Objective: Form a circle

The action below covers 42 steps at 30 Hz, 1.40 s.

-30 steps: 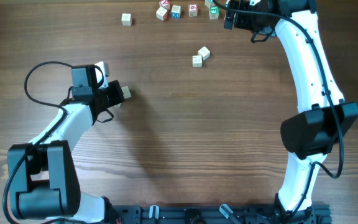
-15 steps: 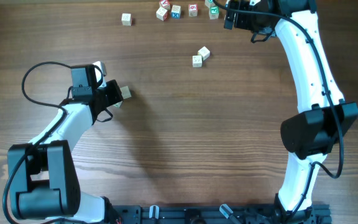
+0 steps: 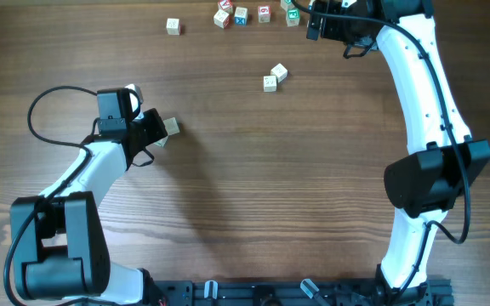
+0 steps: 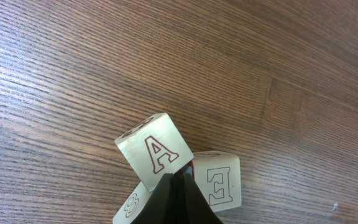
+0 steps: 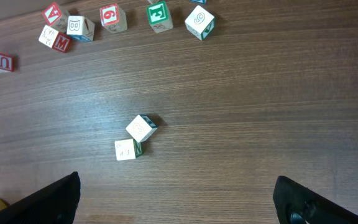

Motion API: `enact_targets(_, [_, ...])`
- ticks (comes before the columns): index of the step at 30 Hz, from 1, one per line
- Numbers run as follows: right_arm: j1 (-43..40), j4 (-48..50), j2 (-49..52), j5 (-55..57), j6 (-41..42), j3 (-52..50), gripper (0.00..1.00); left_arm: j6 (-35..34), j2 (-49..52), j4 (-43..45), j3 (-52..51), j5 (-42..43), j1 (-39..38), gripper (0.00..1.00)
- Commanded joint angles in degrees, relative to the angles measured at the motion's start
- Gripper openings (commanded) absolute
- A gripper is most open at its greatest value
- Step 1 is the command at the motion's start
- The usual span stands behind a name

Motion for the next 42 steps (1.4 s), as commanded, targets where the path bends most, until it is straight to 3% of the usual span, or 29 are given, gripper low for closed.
enact_targets(1, [0.07,0.17,-1.92,0.94,0.09,0.61,1.0,-0.74,0.61,0.2,-0.24,-0.96,-0.15,0.04])
enact_targets(24, [0.07,0.17,-1.92,0.94,0.07,0.61,1.0,-2.23,0.72,0.83,-0.26,-1.16,-0.15,0.04])
enact_targets(32, [0.07,0.17,-1.92,0.94,0.07,0.61,1.0,1.25,0.72,1.29,-0.31,0.74,-0.74,0.04])
enact_targets(38, [0.07,0.17,-1.92,0.94,0.09,0.61,1.0,-2.19,0.72,1.03,-0.31,-1.31,-0.74,0.04])
enact_targets(42, [0.07,0.17,-1.92,0.94,0.09,0.61,1.0,1.49,0.72,1.25,-0.31,1.88,-0.74,0.04])
